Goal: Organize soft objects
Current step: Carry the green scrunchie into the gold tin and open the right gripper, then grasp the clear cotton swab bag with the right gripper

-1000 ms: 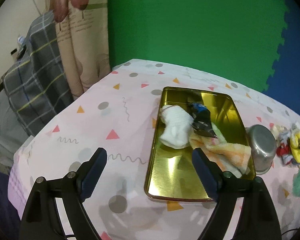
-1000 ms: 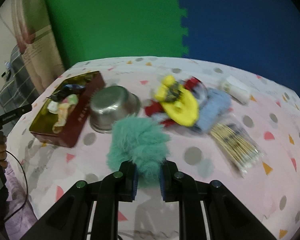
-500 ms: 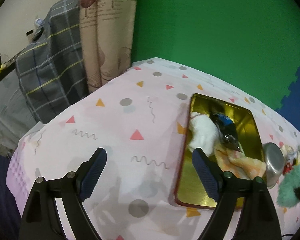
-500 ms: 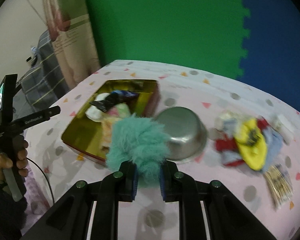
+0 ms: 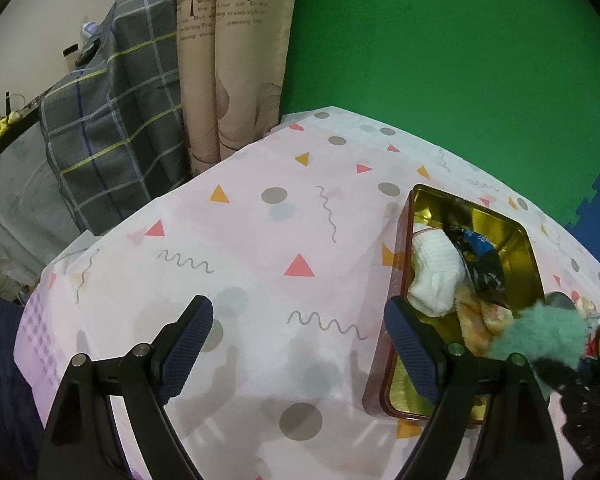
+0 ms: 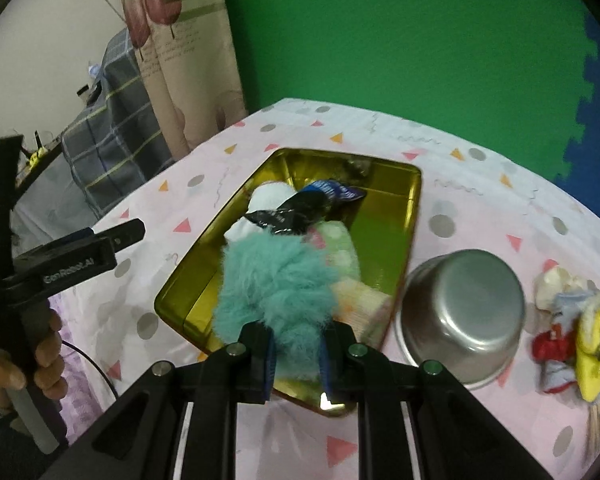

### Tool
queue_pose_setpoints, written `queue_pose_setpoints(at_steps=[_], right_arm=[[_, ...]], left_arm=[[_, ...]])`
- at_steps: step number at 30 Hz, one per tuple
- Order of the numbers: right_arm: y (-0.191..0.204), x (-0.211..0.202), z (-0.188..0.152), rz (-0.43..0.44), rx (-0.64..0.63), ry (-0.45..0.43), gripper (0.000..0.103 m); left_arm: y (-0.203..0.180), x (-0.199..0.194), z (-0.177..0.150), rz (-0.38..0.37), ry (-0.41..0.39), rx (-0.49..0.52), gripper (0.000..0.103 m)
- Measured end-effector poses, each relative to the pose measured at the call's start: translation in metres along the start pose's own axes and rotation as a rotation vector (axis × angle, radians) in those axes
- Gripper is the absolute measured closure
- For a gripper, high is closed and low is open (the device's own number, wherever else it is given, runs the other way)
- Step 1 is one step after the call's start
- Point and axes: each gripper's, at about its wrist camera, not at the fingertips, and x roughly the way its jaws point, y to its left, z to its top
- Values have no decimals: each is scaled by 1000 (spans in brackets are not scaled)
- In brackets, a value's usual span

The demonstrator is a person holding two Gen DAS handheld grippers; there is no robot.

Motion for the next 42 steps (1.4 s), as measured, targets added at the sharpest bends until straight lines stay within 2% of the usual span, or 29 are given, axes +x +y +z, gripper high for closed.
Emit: queue_pose_setpoints(at_steps=[14, 18, 20, 22, 23, 35, 42], right_arm=[[9, 37, 4, -12, -5, 60, 83], [8, 38, 1, -28, -5, 70, 70], [9, 34, 1, -33, -9, 64, 69], [8, 28, 0, -44, -4, 54, 53], [8, 25, -1, -46, -3, 45, 51], [-12, -30, -12, -31, 49, -51, 51], [-48, -68, -31, -62, 126, -103, 51]], left_arm=[[-4, 3, -3, -10, 4, 22, 18], [-5, 4, -3, -10, 8, 21, 18], [-5, 4, -3, -8, 7, 22, 18], [-6, 4, -3, -8, 6, 27, 18], [-7, 4, -3, -8, 5, 29, 18], [-17, 2, -6, -3, -2, 60, 18], [-26, 0, -9, 2, -13, 97, 18]])
